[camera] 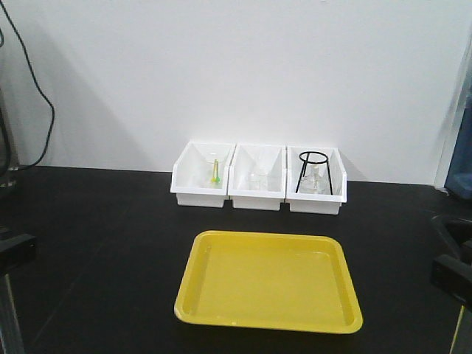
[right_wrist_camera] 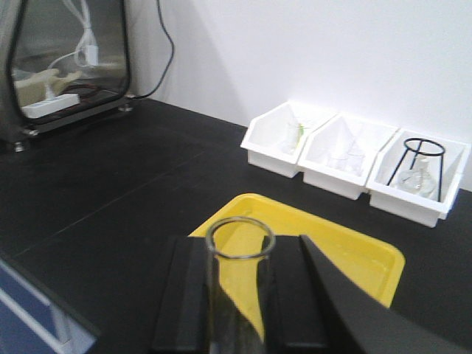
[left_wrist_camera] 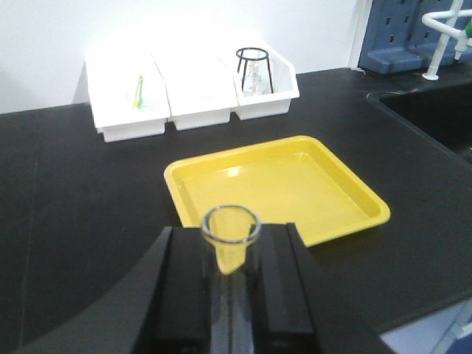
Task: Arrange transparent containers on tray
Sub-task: 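Drive the base to the counter with the yellow tray, holding both tubes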
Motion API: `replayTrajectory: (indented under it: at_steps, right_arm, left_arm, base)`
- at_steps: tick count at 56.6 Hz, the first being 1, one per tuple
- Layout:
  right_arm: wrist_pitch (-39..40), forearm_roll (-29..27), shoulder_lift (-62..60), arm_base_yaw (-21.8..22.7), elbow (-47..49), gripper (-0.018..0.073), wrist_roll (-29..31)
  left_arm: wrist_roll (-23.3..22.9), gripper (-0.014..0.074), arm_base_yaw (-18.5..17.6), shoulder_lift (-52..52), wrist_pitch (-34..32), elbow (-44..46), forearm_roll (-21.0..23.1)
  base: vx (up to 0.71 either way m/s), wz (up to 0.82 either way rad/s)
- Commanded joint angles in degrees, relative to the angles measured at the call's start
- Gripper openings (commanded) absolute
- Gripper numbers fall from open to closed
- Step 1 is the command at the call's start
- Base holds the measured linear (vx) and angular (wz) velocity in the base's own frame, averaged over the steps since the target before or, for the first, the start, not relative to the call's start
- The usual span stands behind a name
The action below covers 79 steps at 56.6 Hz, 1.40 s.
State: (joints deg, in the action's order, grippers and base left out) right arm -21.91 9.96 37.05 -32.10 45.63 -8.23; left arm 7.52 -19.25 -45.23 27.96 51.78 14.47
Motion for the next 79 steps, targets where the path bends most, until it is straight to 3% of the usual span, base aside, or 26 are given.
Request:
replayTrajectory:
  at_steps: [1, 41, 79]
  right_arm:
    - [4.6, 0.6, 0.1, 0.0, 2.1, -0.0009, 0.0]
    - [4.6, 0.6, 0.1, 0.0, 2.1, -0.0009, 0.0]
    - [4.6, 0.6, 0.1, 0.0, 2.1, -0.0009, 0.0]
  left_arm:
    - [0.0, 0.0, -0.3, 0.4, -4.5, 1.9, 1.0]
    - [0.0, 0.0, -0.3, 0.4, -4.5, 1.9, 1.0]
    - [0.0, 0.0, -0.3, 0.4, -4.5, 1.9, 1.0]
  base:
    - [0.35, -0.19]
    - [0.28, -0.12]
    - [0.05, -0.04]
